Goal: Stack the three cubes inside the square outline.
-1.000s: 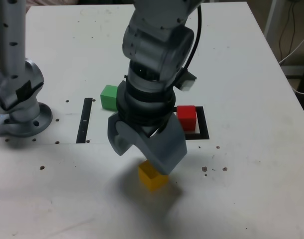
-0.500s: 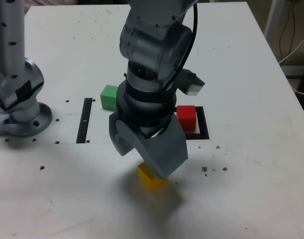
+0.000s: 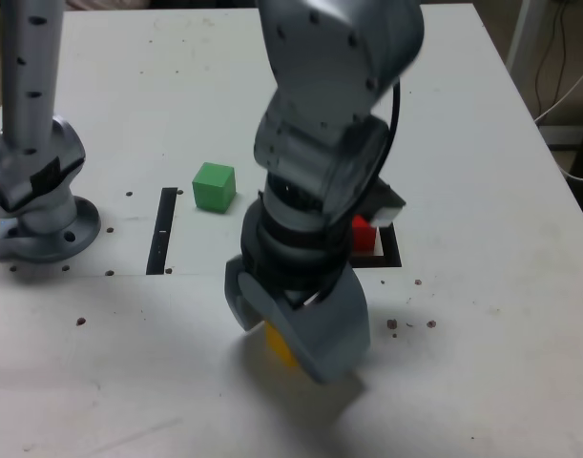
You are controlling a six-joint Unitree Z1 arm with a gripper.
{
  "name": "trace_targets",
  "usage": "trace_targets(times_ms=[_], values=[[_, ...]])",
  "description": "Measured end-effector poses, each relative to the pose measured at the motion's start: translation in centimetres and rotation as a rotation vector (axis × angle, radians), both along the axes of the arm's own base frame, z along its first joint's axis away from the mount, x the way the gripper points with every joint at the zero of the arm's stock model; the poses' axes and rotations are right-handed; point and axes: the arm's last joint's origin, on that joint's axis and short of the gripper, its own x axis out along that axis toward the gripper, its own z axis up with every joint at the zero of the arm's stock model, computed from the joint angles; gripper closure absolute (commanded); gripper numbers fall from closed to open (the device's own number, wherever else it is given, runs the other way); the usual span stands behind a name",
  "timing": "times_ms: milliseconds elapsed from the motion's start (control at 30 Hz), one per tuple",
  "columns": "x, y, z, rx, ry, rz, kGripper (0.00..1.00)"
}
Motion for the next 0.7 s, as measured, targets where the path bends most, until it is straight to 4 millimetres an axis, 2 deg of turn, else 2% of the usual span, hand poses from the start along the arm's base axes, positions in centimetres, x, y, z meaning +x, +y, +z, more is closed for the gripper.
trace_targets(times_ms=[200,333,433,600,700], values=[[0.01,-0.2,-0.21,-0.001,-0.002,0.004,0.04],[-0.01,-0.22,-0.22,0.001,-0.003,0.011,0.11],[-0.07,-0.15,-0.2,0.012,-0.002,0.029,0.26],[-0.18,-0.02,-0.16,0.049,-0.013,0.052,0.58],[-0.27,-0.13,-0.15,0.063,-0.022,0.049,0.67]])
